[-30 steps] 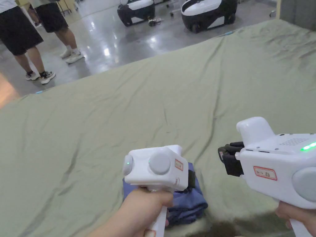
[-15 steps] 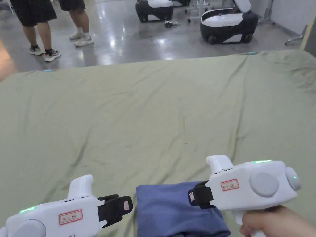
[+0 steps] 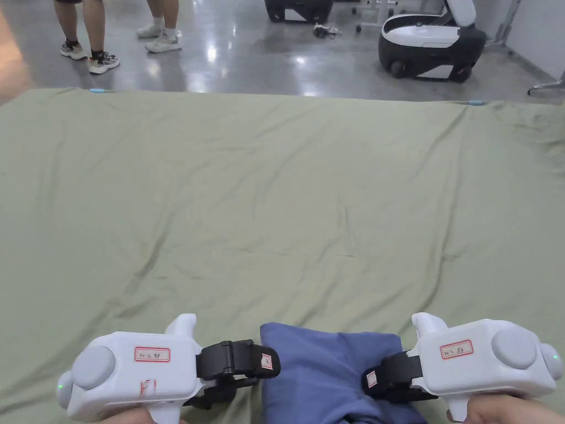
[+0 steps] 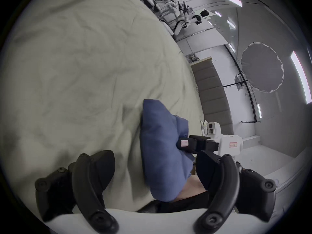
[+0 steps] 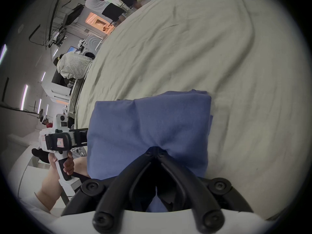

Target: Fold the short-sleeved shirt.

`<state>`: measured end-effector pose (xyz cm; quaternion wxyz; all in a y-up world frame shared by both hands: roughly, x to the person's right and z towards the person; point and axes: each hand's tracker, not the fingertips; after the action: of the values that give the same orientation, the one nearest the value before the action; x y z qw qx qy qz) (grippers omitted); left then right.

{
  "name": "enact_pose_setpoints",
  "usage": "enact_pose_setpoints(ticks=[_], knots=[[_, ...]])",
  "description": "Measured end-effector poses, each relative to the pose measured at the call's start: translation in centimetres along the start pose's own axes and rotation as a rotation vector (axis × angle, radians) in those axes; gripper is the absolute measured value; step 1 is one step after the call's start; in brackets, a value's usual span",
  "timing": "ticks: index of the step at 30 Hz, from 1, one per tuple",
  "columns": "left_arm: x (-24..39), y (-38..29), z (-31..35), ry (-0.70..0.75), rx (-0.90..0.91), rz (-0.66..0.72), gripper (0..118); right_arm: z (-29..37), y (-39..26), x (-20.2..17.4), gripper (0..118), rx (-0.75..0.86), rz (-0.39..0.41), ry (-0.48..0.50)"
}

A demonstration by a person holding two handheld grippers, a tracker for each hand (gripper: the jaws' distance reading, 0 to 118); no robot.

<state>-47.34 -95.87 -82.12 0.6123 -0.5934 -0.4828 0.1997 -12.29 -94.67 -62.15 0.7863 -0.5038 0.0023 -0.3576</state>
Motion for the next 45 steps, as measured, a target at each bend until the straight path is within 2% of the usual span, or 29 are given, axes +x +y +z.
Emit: enact_pose_setpoints(ticks=[5, 6, 7, 8, 9, 10, 11, 13, 15, 17, 19, 23, 25, 32, 35, 38, 43, 45], knots=[[1.1, 0.8, -3.0, -0.044, -0.056, -0.033, 99, 0.1, -0.8, -0.1, 0, 0.016, 0.019, 0.013], [1.5, 0.9, -3.7, -0.067, -0.087, -0.044, 94, 0.1, -0.9, -0.1, 0, 0.018, 0.023, 0.014], [1.8, 0.9, -4.4, -0.073, -0.116, -0.051, 78, 0.1, -1.0, -0.1, 0, 0.02, 0.028, 0.015], [2.3, 0.8, -5.3, -0.066, -0.133, -0.068, 55, 0.1, -1.0, -0.1, 0, 0.022, 0.029, 0.017], [3.0, 0.5, -6.1, -0.017, -0.154, -0.109, 37, 0.0, -1.1, 0.0, 0, 0.024, 0.028, 0.018], [3.5, 0.3, -6.7, 0.098, -0.154, -0.195, 30, 0.0, -1.3, 0.0, 0, 0.028, 0.026, 0.019], [3.4, 0.1, -6.7, 0.135, -0.149, -0.24, 29, 0.1, -1.4, -0.1, 0, 0.033, 0.028, 0.018], [2.5, 0.7, -5.7, 0.026, -0.15, -0.14, 28, 0.3, -1.7, -0.4, 0, 0.046, 0.045, 0.016], [2.2, 1.1, -4.7, 0.027, -0.154, -0.141, 20, 0.9, -2.0, -1.0, 0, 0.07, 0.058, 0.032], [3.3, 1.2, -3.9, 0.069, -0.163, -0.219, 19, 2.0, -2.3, -2.3, 0, 0.098, 0.09, 0.022], [4.2, 2.0, -2.1, 0.085, -0.175, -0.246, 18, 3.8, -2.8, -3.5, 0, 0.137, 0.124, 0.082], [4.2, 4.4, 5.5, 0.196, -0.154, -0.336, 18, 7.7, -3.6, -6.0, 0, 0.221, 0.148, 0.184], [3.2, 5.7, 9.9, 0.268, -0.138, -0.364, 18, 9.0, -3.9, -7.1, 0, 0.242, 0.17, 0.19], [-3.5, 10.9, 23.0, 0.646, -0.133, -0.413, 18, 9.5, -5.3, -10.9, 0, 0.261, 0.216, 0.203], [-6.6, 12.3, 28.0, 0.81, -0.137, -0.457, 18, 8.8, -5.9, -12.3, 0, 0.247, 0.207, 0.211], [-10.3, 14.1, 32.2, 0.927, -0.101, -0.357, 18, 7.9, -6.4, -13.8, 0, 0.215, 0.242, 0.172], [-15.9, 16.3, 35.6, 1.177, -0.127, -0.289, 18, 6.8, -6.5, -15.4, 0, 0.193, 0.246, 0.153], [-17.5, 16.9, 36.6, 1.195, -0.113, -0.233, 18, 6.7, -6.4, -15.9, 0, 0.191, 0.239, 0.15]])
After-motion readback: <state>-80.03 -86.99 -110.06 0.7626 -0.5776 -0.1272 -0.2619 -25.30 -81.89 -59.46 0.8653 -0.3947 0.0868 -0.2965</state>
